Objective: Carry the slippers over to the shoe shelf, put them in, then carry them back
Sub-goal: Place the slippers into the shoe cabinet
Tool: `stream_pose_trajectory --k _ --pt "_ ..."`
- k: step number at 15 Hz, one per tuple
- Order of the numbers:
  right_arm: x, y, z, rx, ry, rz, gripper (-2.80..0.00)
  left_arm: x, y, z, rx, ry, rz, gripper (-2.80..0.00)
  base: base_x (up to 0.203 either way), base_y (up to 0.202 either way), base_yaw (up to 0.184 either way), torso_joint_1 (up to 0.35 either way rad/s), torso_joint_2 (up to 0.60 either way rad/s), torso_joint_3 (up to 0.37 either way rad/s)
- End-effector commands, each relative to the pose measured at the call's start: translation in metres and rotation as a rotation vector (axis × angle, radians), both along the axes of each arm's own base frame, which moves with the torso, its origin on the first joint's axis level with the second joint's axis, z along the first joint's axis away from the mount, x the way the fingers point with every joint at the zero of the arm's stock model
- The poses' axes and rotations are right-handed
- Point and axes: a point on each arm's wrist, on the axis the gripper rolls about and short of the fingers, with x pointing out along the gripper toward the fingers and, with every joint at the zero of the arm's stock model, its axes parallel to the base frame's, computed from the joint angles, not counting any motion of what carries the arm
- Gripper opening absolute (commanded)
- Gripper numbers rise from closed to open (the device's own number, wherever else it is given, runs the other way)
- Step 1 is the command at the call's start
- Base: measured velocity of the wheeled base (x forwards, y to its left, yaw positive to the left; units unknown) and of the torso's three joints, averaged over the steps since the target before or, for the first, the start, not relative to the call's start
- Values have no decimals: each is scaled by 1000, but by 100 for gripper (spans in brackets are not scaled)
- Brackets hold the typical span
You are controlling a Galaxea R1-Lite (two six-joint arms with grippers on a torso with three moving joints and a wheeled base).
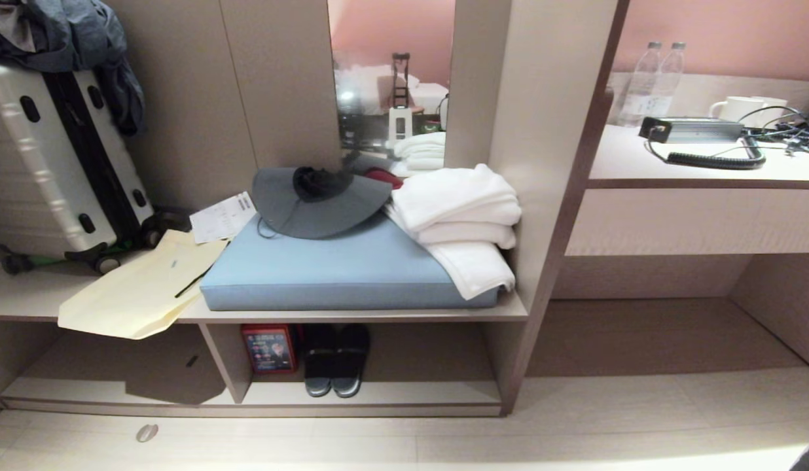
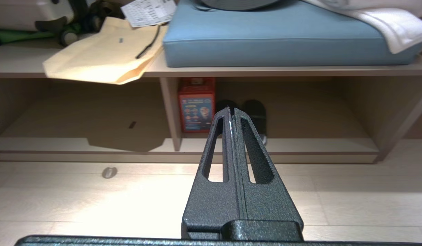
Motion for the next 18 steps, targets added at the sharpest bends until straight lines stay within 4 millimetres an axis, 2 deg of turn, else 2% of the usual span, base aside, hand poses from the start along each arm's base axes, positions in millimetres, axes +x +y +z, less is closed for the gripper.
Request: stream_pose_trajectory --k 1,11,18 --pt "0 0 0 0 0 0 -280 0 0 0 0 0 1 -280 0 197 1 -1 2 2" --pt "0 0 0 0 0 0 -280 0 0 0 3 1 2 -280 0 186 -1 2 1 3" --pt "0 0 0 0 0 0 -280 0 0 0 0 0 2 -280 0 0 0 0 0 0"
